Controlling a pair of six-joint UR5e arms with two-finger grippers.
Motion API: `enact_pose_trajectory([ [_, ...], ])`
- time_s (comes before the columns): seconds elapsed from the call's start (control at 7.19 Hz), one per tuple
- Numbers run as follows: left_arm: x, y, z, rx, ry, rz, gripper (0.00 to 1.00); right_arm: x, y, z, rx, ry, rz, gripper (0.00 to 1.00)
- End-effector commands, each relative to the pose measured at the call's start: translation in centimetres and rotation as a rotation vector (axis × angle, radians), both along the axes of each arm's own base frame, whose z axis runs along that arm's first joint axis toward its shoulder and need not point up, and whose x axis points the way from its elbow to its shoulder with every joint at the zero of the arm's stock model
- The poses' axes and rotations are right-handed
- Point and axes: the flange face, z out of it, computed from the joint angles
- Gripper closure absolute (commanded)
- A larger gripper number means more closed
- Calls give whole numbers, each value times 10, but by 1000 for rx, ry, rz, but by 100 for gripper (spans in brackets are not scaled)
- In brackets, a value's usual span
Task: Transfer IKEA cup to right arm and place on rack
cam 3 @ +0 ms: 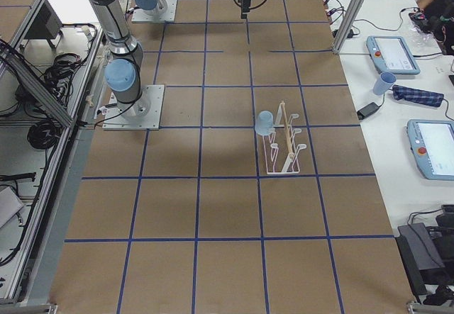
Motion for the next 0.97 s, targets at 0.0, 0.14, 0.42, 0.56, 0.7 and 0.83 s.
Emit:
enact_pose_trajectory([
  [0.0, 0, 0, 1, -1, -3, 9, 0, 0, -8, 4, -41, 8, -72, 0],
  [0.14, 0, -1, 0, -1, -4, 9, 0, 0, -12, 7, -85, 9, -120, 0],
  [0.42, 0, 0, 1, -1, -4, -4, 0, -4, -12, 5, -95, 48, -127, 0],
  [0.56, 0, -1, 1, -3, -4, -4, 0, -4, -13, 4, -92, 45, -125, 0],
  [0.7, 0, 0, 2, -4, -4, -4, 0, -4, -13, 4, -90, 44, -116, 0],
  [0.83, 0, 0, 1, -3, -4, -4, 0, -4, -13, 2, -87, 43, -113, 0],
])
